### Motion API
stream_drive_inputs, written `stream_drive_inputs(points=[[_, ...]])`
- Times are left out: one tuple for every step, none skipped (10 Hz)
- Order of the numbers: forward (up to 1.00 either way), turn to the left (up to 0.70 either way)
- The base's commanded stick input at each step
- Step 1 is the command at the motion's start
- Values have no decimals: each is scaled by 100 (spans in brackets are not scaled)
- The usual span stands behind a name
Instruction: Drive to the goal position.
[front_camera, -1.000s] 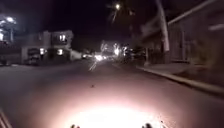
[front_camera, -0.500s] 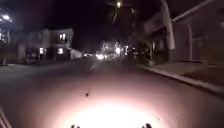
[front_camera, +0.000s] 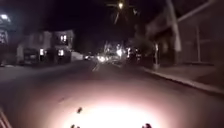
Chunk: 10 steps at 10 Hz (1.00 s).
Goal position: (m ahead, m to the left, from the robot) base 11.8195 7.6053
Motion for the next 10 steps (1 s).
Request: stream_drive_inputs(points=[[85, 0], [85, 0], [85, 0], [85, 0], [85, 0], [85, 0], [85, 0], [85, 0], [85, 0], [85, 0]])
